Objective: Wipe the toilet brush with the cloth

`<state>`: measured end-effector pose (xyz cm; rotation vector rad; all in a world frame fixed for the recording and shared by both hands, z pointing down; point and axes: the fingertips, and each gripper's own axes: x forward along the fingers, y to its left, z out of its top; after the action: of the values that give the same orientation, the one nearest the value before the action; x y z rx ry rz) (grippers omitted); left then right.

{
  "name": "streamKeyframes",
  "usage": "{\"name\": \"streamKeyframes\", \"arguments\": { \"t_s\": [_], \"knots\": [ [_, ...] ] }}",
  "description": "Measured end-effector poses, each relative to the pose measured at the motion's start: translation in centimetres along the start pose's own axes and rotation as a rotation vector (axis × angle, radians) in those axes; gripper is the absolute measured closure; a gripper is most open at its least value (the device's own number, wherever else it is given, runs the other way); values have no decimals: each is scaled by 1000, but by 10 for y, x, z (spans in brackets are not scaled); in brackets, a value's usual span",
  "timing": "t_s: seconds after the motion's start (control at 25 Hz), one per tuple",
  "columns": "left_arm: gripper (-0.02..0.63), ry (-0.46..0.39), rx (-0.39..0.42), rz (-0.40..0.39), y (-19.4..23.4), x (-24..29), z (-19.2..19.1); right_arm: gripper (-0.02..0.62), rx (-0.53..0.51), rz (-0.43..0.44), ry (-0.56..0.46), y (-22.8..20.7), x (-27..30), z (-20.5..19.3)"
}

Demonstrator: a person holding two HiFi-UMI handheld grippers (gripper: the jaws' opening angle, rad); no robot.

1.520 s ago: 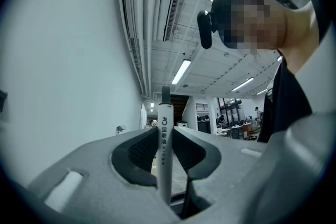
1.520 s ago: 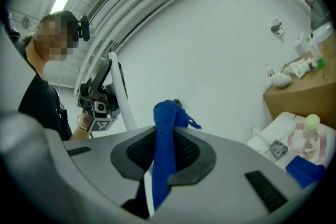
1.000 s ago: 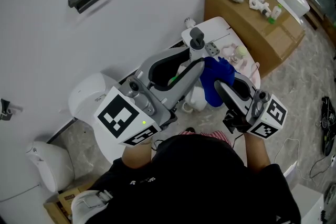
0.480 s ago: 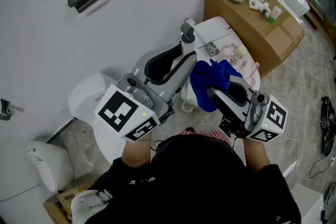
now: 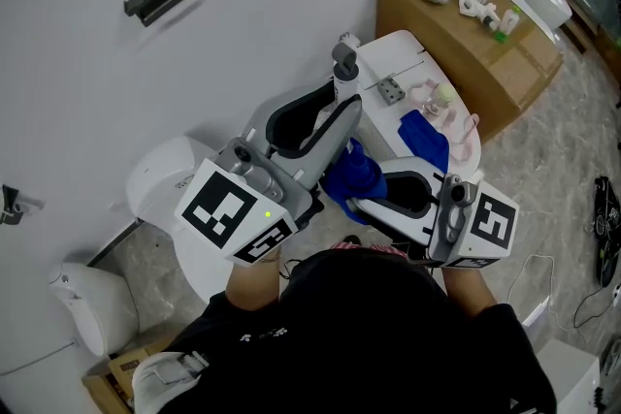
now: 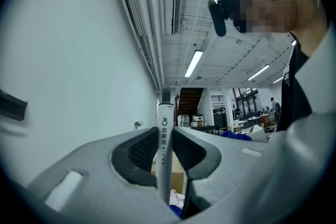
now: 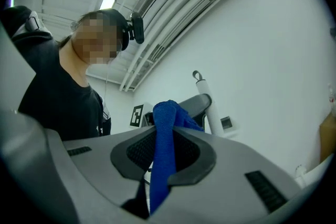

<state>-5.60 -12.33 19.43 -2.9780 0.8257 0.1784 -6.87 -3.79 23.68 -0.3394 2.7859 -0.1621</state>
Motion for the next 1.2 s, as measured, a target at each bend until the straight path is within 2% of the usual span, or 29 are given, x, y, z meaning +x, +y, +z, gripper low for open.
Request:
{"name": "streamKeyframes", "arguments": {
  "t_s": [0.12,0.36,0.92,1.2],
  "knots": [
    [515,-2,11,-1,-5,1,3,532,19,-19,19,-2,5,-8],
    [515,0,18,-15,-15,0,3,532,117,-183,2,-29,4,-11],
    [515,-27,55,-8,-25,-2,12,532,118,-290,-64,-41,3,3],
    [515,-19,58,-3,-26,-3,12,532,132,-305,-72,-41,1,1]
  ]
}}
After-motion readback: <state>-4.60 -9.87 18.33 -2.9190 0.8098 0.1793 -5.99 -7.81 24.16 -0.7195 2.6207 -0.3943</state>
